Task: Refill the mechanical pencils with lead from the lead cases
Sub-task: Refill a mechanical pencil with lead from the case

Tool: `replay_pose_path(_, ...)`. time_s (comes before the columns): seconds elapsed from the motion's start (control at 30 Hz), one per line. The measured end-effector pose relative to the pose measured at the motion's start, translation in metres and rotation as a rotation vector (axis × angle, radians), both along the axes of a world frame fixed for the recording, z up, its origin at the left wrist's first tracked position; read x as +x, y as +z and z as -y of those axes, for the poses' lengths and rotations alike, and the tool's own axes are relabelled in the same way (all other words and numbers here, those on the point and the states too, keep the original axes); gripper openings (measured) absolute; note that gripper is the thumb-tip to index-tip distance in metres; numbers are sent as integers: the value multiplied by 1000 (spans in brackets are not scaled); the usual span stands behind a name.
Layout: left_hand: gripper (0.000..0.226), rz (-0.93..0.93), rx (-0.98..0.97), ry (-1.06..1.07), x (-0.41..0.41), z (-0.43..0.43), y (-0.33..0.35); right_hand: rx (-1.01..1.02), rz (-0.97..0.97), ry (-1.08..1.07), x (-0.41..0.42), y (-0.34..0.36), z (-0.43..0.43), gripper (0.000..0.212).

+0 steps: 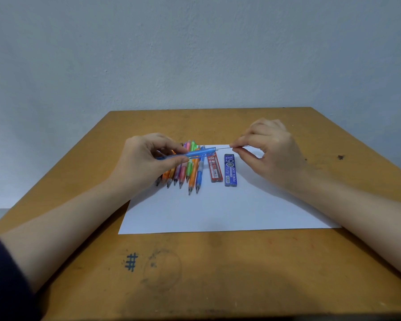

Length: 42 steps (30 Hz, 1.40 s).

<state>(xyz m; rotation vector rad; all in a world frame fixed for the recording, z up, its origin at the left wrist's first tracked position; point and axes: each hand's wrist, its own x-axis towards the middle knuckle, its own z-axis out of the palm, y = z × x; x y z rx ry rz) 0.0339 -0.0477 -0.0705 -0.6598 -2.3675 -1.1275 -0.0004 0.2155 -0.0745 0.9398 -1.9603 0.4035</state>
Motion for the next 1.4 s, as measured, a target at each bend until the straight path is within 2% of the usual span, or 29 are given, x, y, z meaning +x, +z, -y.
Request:
replay_pose_path(0.63,26,-38,-51,-7,0,2,0,75,-79,5,4,3,2,9)
replay_pose_path(1.07,21,-5,-6,-2,0,0,0,7,27,4,5,2,2,8)
replay_pose_path(1.4,30,-5,-16,-31,1,-1,0,12,27,22,8,3,4,10)
